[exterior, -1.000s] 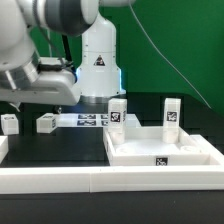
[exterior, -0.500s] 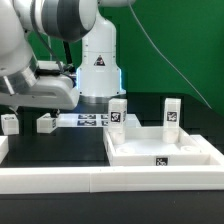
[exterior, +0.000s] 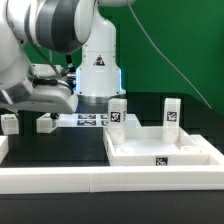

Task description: Assemble square table

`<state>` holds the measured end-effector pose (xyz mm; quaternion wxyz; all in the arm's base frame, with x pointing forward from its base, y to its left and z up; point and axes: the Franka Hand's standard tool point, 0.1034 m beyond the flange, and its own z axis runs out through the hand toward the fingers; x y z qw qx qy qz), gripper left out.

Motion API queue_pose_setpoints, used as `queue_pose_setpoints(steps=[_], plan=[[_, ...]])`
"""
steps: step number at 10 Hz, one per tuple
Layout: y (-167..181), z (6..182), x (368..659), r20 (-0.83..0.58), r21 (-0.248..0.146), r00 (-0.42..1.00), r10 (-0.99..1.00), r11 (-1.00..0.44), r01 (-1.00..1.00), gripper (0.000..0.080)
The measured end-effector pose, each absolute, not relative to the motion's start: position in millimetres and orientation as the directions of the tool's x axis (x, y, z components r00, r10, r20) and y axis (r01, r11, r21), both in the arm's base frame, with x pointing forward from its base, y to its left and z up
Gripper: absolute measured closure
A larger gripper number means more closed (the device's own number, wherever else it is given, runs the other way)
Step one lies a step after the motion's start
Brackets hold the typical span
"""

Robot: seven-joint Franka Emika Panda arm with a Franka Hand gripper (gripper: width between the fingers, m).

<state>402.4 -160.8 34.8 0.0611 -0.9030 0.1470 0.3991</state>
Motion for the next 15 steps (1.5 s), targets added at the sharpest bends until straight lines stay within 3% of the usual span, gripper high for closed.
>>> queue_pose_setpoints(steps=[4, 6, 15], plan=[[-158, 31.5, 402, -0.743, 0.010, 0.635, -0.212, -0.952, -0.306, 0.0151], [-152, 27.3, 397, -0.726, -0.014, 0.664, -0.178, -0.962, -0.274, 0.0151], [-144, 13.5, 374, -0.727, 0.001, 0.659, -0.193, -0.960, -0.280, 0.0151]])
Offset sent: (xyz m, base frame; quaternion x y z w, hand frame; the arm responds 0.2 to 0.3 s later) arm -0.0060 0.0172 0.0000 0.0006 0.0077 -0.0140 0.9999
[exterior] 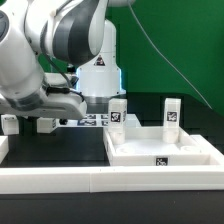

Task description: Assemble square table

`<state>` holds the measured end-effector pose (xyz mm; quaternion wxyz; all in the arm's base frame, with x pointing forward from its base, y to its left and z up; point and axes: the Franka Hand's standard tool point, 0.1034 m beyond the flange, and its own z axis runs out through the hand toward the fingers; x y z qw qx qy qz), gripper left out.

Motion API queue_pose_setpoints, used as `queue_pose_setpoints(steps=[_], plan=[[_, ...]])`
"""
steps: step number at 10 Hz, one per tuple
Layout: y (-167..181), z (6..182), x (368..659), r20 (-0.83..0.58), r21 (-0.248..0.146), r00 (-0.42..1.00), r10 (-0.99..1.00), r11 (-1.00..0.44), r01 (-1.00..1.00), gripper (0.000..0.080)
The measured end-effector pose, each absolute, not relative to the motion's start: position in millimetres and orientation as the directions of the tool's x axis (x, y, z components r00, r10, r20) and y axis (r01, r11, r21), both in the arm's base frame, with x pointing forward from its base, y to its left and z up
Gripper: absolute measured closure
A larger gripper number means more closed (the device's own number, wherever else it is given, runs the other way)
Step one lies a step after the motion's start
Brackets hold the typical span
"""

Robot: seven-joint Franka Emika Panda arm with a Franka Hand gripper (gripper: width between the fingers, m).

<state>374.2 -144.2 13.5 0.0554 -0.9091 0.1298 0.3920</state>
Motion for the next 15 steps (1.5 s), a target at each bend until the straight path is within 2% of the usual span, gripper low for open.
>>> queue_pose_setpoints(steps=[5, 9, 11, 15], plan=[[-145.1, 10.4, 364.6, -0.772, 0.007, 0.606, -0.189, -0.957, -0.290, 0.0151], [-143.1, 8.0, 367.6, -0.766, 0.007, 0.616, -0.185, -0.960, -0.280, 0.0169], [-143.4, 7.3, 368.1, -0.763, 0.007, 0.619, -0.186, -0.960, -0.279, 0.0515], [-143.2, 8.1, 370.3, -0.762, 0.008, 0.620, -0.187, -0.960, -0.279, 0.0512]])
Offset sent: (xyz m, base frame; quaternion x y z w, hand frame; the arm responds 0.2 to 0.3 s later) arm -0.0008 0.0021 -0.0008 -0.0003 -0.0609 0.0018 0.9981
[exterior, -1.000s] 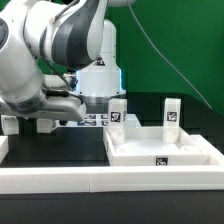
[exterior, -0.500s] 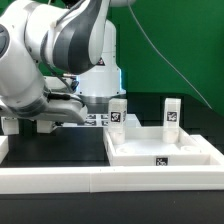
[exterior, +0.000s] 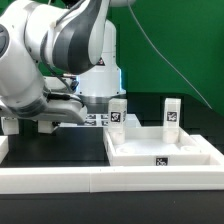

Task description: Assemble square table

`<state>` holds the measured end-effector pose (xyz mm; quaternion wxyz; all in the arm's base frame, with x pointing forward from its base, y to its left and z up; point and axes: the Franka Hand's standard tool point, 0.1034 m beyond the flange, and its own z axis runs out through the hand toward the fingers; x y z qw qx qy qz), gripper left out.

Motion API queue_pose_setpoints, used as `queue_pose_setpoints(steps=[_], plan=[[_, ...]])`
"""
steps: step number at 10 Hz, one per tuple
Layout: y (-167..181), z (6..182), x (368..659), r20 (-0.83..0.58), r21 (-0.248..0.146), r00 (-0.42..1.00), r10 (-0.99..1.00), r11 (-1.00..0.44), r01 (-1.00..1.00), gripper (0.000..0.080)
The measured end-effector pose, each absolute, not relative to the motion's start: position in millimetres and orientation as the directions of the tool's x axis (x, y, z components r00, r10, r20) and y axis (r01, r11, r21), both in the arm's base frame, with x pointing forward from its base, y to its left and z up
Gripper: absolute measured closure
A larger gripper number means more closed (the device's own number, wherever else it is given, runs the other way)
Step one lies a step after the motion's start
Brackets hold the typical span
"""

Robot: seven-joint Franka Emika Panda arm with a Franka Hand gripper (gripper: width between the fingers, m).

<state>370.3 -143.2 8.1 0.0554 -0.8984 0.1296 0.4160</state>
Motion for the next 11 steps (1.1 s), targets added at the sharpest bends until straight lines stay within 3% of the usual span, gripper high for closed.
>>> queue_pose_setpoints(steps=[2, 7, 8, 11], plan=[[-143, 17.3, 383, -0.758, 0.005, 0.626, -0.184, -0.961, -0.277, 0.0512], [-135, 72.2, 450, -0.730, 0.012, 0.652, -0.204, -0.958, -0.287, 0.0511], [-142, 76.3, 458, -0.723, 0.034, 0.662, -0.200, -0.967, -0.254, 0.0511], [-145, 70.7, 465, -0.673, 0.037, 0.709, -0.209, -0.968, -0.250, 0.0511]])
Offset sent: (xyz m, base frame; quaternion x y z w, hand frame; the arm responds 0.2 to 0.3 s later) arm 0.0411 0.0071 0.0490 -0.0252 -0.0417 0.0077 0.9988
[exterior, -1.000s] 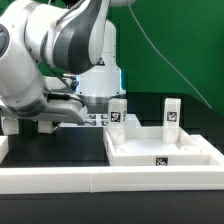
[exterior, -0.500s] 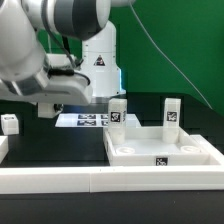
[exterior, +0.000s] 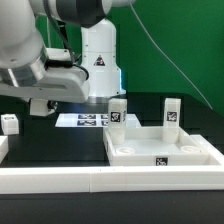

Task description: Assemble square table

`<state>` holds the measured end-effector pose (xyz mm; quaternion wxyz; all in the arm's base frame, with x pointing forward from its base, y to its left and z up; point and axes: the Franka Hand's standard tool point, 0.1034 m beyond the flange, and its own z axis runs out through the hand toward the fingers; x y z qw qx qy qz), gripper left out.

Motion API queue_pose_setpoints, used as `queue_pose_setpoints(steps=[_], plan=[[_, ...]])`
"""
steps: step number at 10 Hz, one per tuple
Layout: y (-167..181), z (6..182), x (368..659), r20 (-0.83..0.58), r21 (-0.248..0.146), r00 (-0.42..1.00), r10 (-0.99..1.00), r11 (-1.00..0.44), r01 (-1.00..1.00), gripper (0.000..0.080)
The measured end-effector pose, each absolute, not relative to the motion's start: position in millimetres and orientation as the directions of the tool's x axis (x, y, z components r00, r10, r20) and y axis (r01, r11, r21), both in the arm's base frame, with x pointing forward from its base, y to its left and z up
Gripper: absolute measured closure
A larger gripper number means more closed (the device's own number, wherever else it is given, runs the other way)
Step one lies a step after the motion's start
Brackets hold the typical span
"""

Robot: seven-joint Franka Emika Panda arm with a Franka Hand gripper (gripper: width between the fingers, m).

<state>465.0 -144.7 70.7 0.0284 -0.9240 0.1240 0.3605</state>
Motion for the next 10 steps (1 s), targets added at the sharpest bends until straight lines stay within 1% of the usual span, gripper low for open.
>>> queue_pose_setpoints(steps=[1, 2, 3, 4, 5, 6, 8, 10], plan=[[-144, 70.5, 480, -0.567, 0.029, 0.794, -0.220, -0.969, -0.247, 0.0511], [-136, 79.6, 484, -0.520, 0.031, 0.820, -0.237, -0.965, -0.259, 0.0511], [-132, 83.6, 495, -0.459, 0.034, 0.857, -0.236, -0.968, -0.248, 0.0511], [-132, 80.3, 498, -0.427, 0.040, 0.874, -0.231, -0.971, -0.236, 0.0511], [-137, 75.6, 501, -0.363, 0.042, 0.905, -0.221, -0.974, -0.221, 0.0511], [-137, 76.5, 502, -0.317, 0.043, 0.922, -0.222, -0.975, -0.219, 0.0511], [-140, 76.9, 507, -0.164, 0.062, 0.962, -0.220, -0.975, -0.213, 0.0511], [-133, 84.7, 516, -0.026, 0.073, 0.977, -0.211, -0.975, -0.209, 0.0511]])
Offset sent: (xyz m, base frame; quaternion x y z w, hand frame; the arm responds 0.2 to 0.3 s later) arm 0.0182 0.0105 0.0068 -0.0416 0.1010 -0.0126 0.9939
